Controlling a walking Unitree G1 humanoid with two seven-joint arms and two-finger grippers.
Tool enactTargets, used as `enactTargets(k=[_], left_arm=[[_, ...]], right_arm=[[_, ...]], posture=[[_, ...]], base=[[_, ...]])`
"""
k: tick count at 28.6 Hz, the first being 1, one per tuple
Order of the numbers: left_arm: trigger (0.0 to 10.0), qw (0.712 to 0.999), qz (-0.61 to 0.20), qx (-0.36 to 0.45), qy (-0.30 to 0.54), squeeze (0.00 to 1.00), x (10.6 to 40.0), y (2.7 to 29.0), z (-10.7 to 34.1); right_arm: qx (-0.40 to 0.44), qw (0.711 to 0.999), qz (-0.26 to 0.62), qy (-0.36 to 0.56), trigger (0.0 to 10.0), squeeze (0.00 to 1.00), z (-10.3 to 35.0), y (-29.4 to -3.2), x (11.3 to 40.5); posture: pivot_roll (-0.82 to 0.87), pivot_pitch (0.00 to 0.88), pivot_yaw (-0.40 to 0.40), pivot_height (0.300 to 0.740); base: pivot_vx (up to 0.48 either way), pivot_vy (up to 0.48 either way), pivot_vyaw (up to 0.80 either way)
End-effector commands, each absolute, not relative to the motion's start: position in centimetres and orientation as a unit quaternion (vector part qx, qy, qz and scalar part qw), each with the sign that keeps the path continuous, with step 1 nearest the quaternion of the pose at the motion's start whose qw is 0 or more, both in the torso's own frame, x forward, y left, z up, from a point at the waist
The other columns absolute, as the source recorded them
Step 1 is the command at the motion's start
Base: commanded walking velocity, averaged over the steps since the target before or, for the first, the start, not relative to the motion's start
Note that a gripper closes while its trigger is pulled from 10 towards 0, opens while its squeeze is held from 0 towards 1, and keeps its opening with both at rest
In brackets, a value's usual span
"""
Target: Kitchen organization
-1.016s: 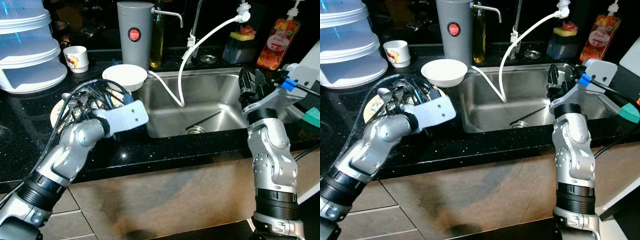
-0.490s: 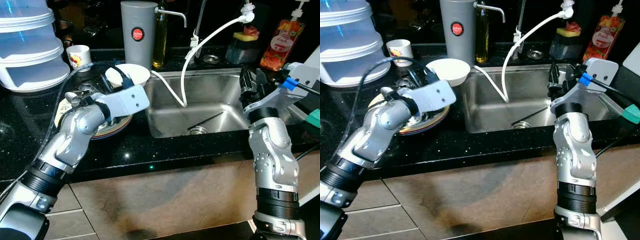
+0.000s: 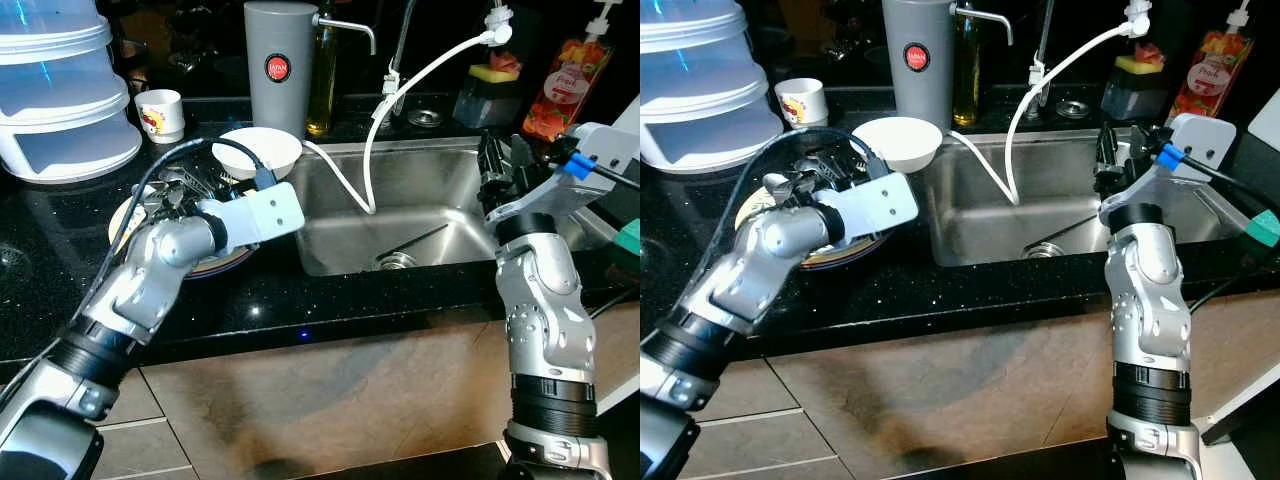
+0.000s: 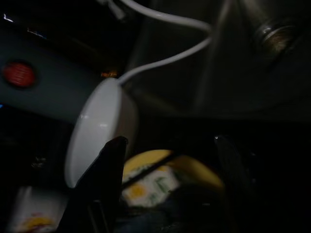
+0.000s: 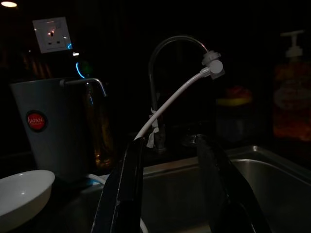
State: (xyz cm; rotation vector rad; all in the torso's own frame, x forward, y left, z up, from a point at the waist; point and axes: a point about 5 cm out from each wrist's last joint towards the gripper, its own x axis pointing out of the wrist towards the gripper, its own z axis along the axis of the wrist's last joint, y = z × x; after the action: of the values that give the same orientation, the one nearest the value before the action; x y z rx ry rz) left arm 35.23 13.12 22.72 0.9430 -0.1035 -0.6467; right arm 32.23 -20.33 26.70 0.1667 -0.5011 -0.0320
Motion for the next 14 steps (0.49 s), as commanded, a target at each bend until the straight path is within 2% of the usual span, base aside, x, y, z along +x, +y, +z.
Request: enactTargets(k=[1, 3, 4, 6, 11, 12, 14], left_arm=[[10.0, 0.859, -0.32, 0.399, -0.02, 0.0, 35.7, 12.9, 21.9], [10.0, 0.908, -0.271, 0.318, 0.003, 0.0, 37.0, 13.0, 21.5], [10.0, 0.908, -0.271, 0.318, 0.003, 0.0, 37.0, 13.0, 21.5], [10.0, 0.953, -0.214, 0.212, 0.021, 0.0, 38.1, 13.1, 21.4], [10.0, 0.968, -0.197, 0.153, 0.013, 0.0, 38.5, 13.0, 22.0], [10.0, 0.98, -0.167, 0.103, 0.02, 0.0, 38.9, 13.6, 22.4], [10.0, 0.984, -0.156, 0.082, 0.027, 0.0, 39.0, 13.8, 22.4]], right_arm=[[0.087, 0.964, -0.019, -0.249, 10.0, 0.0, 26.7, -20.3, 32.4], [0.087, 0.964, -0.02, -0.25, 10.0, 0.0, 26.7, -20.3, 32.4], [0.087, 0.964, -0.02, -0.25, 10.0, 0.0, 26.7, -20.3, 32.4], [0.086, 0.964, -0.023, -0.25, 10.0, 0.0, 26.6, -20.5, 32.2], [0.085, 0.964, -0.025, -0.249, 10.0, 0.0, 26.6, -20.7, 32.2], [0.085, 0.964, -0.025, -0.249, 10.0, 0.0, 26.6, -20.6, 32.1], [0.085, 0.964, -0.025, -0.249, 10.0, 0.0, 26.6, -20.6, 32.1]], posture=[[0.02, 0.0, -0.032, 0.74], [0.01, 0.0, -0.029, 0.74], [0.01, 0.0, -0.029, 0.74], [0.01, 0.0, -0.03, 0.74], [0.01, 0.0, -0.032, 0.74], [0.01, 0.0, -0.032, 0.74], [0.01, 0.0, -0.032, 0.74]], base=[[0.0, 0.0, 0.0], [0.0, 0.0, 0.0], [0.0, 0.0, 0.0], [0.0, 0.0, 0.0], [0.0, 0.0, 0.0], [0.0, 0.0, 0.0], [0.0, 0.0, 0.0]])
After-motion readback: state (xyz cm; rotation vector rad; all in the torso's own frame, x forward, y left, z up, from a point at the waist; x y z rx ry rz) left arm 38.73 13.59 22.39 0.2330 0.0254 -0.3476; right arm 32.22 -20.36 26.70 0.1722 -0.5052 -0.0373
